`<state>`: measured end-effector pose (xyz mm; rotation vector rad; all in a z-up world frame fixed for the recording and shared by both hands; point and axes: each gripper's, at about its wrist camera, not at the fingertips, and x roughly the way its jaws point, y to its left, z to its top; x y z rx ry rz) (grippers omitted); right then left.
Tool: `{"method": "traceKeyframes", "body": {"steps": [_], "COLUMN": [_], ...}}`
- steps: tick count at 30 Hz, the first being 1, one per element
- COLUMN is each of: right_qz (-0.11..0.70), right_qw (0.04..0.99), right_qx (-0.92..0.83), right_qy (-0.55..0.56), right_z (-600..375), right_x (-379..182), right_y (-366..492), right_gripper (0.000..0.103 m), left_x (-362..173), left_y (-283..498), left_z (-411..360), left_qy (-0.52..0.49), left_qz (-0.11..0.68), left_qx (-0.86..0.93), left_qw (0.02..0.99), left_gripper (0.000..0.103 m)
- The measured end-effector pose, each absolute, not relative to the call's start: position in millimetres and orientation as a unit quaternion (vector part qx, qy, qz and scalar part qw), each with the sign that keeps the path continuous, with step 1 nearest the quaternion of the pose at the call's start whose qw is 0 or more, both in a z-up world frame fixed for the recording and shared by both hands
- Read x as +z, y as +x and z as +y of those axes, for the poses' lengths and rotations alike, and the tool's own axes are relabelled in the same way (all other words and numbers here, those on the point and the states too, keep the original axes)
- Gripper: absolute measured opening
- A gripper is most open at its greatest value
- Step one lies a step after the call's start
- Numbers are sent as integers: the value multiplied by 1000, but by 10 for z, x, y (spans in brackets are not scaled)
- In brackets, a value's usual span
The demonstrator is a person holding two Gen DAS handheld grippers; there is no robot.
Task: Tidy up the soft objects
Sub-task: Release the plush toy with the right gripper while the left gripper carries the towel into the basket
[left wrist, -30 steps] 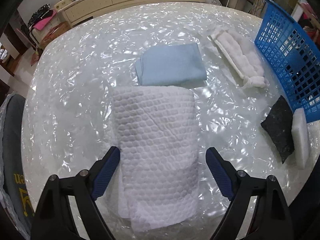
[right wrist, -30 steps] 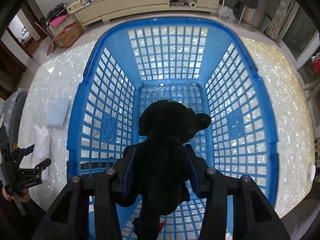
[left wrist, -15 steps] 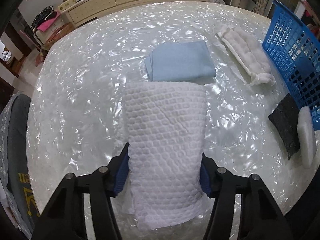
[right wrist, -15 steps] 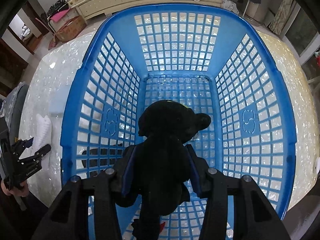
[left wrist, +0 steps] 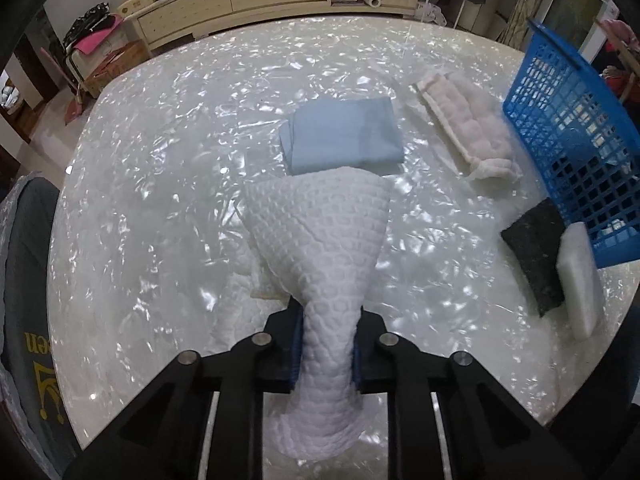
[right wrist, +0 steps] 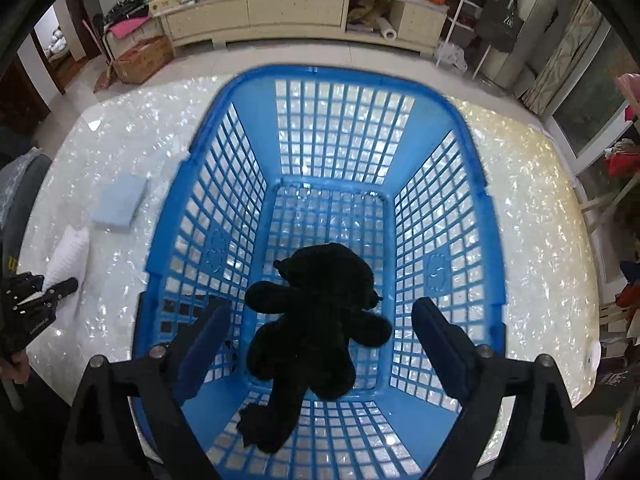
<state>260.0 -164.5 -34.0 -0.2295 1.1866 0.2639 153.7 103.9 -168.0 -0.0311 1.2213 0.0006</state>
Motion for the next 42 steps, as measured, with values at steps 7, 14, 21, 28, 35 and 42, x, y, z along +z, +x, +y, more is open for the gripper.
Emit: {"method": "traceKeyframes", "body": {"steps": [7, 14, 21, 28, 35, 42], "right_qz": [538, 529, 515, 508, 511, 515], "right_qw": [828, 836, 847, 853, 852, 850], "right_qx": [132, 128, 121, 112, 111, 111], "right_qy": [-84, -67, -50, -34, -30, -21], "right_z": [-1797, -1890, -2049, -2184, -2236, -2343], "right_x": [-116, -72, -27, -4, -55, -83], "right_y": [2348, 2087, 1913, 1805, 1837, 1955], "right_gripper": [103, 103, 103, 103, 103, 103], "left_x": [-1457, -1072, -636, -310, -119, -118], "left_y": [1333, 1171, 1127, 1219, 1404, 1733], "left_z": [840, 558, 275, -35, -388, -743], "left_qy": [-18, -10, 2, 26, 55, 102], "left_qz": [562, 535, 504, 481, 466, 458], "left_qx": [-20, -40, -66, -87, -126, -170], "left_qw": [827, 844, 861, 872, 874, 867], "left_gripper": [17, 17, 17, 17, 17, 17]}}
